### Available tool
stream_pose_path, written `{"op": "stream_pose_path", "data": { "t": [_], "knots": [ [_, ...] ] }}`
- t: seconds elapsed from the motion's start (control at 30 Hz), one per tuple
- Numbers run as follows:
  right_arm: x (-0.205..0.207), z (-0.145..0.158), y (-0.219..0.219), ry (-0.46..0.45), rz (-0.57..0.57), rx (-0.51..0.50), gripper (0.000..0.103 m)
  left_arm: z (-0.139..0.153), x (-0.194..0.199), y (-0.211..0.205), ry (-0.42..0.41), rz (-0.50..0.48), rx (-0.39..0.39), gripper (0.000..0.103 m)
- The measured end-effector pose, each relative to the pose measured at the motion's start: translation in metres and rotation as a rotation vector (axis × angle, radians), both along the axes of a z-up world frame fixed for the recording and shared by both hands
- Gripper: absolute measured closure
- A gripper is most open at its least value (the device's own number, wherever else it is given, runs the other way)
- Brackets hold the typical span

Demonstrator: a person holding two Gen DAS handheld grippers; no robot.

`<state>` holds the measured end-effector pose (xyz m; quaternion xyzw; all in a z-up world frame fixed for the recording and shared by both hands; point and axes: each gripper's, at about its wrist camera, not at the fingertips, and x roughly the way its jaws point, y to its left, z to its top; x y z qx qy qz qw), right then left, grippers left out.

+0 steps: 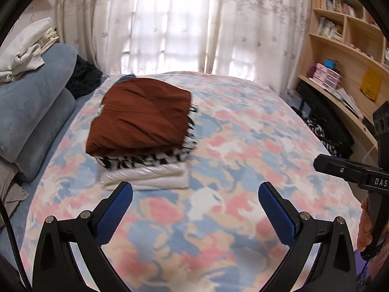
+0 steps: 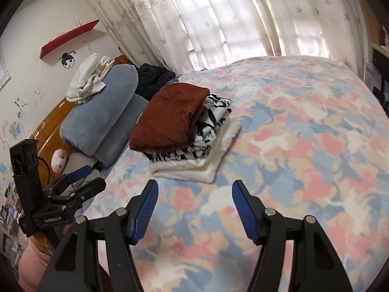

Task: Fold large clothes

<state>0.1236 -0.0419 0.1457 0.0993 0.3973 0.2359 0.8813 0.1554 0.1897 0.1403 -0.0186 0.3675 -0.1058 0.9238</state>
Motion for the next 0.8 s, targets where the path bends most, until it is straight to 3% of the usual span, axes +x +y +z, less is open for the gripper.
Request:
{"op": "stream_pose_path", "data": {
  "t": [0.4, 0.57, 0.8],
  "knots": [
    [-0.069, -0.034, -0.038, 0.000, -0.071, -0.080, 0.039, -0.035, -0.061, -0.061, 0.007, 0.073, 0.044, 0.001],
    [-0.097, -0.060, -0.052, -0.020, -0.129, -0.105, 0.024, -0.063, -0.082, -0.084, 0.011, 0.095, 0.052, 0.001],
    [-0.125, -0.097, -0.065, -0.023, -0.229, -0.149, 0.018, -0.103, -0.105, -0.106, 0.065, 0.155, 0.059, 0.001]
  ]
}}
